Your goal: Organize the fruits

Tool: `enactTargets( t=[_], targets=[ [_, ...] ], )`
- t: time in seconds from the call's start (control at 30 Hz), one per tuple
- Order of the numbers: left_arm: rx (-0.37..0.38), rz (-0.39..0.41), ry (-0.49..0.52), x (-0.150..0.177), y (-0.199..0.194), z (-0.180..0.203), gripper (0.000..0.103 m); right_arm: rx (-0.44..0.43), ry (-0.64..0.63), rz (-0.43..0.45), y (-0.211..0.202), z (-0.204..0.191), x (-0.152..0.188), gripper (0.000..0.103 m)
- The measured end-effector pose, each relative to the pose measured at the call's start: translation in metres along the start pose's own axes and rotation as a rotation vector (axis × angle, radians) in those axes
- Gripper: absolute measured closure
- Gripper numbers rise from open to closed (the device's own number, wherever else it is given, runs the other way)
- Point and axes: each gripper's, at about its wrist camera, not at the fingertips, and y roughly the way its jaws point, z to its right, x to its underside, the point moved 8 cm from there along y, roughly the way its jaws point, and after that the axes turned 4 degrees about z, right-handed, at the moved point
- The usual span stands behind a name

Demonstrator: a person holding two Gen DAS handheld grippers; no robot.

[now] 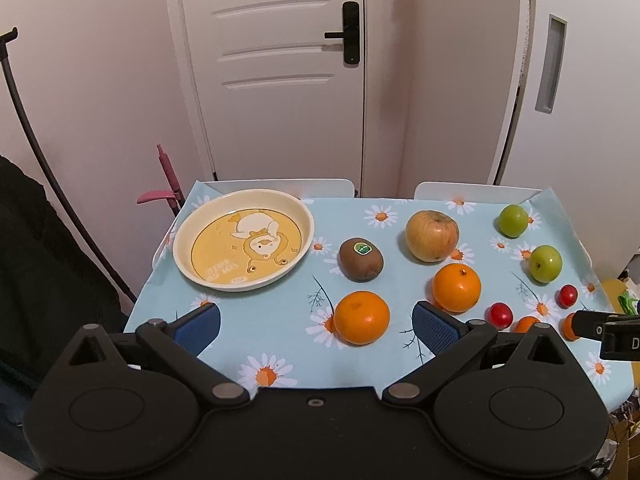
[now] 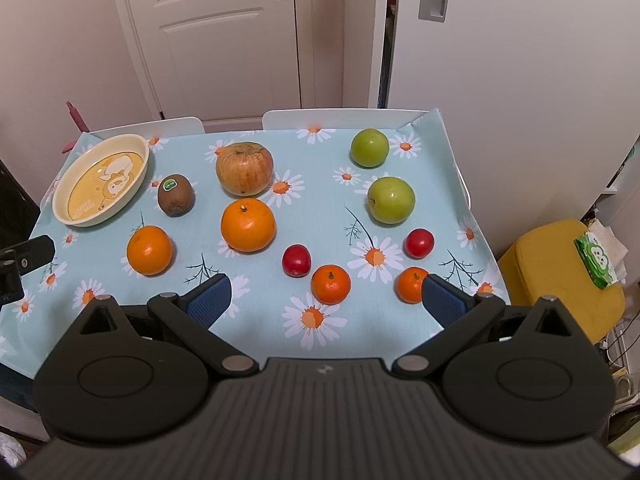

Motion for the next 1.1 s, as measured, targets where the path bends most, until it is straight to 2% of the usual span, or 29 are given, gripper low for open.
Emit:
enactTargets(
  t=[1.1],
  targets=[
    [0.020,-0.002,-0.006,-0.0056,0.0074,0.0014,0.000,0.003,0.004,-0.005,0.0093,0.0002,-0.0015,0.000]
  ],
)
